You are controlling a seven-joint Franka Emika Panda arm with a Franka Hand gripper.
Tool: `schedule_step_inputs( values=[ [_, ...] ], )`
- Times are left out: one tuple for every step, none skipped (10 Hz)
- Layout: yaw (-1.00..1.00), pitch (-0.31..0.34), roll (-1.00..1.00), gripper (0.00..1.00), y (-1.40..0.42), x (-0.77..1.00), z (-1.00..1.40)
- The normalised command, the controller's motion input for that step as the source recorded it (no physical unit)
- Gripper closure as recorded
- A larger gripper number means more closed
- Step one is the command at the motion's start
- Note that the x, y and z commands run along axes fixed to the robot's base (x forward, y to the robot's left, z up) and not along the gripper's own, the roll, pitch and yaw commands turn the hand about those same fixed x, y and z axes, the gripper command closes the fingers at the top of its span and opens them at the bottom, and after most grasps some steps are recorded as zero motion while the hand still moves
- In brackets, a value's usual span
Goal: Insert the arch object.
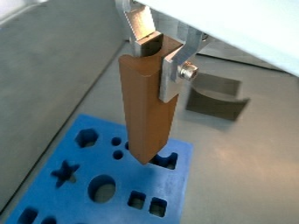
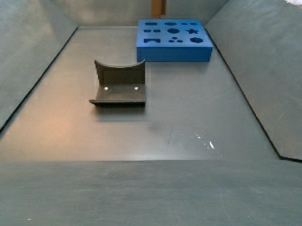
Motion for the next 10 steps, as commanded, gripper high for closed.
schedule_step_inputs(
  values=[
    [-1.0,-0.049,0.13,1.0,0.0,0.0,-0.28],
    [-1.0,-0.044,0.13,1.0,0.0,0.0,-0.28],
    [-1.0,-0.04,0.12,1.0,0.0,0.0,-0.29],
    [-1.0,-0.036,0.1,1.0,0.0,0.0,-0.31],
    [-1.0,-0.031,0.07,1.0,0.0,0.0,-0.33],
    [-1.0,-0.03,0.04,1.0,0.0,0.0,-0.36],
    [-1.0,-0.043,0.02,1.0,0.0,0.0,-0.34],
    [-1.0,-0.051,0.0,1.0,0.0,0.0,-0.27],
    [-1.0,-0.037,0.0,1.0,0.01,0.03,-0.27],
    [-1.0,-0.02,0.0,1.0,0.01,0.02,-0.29]
  ],
)
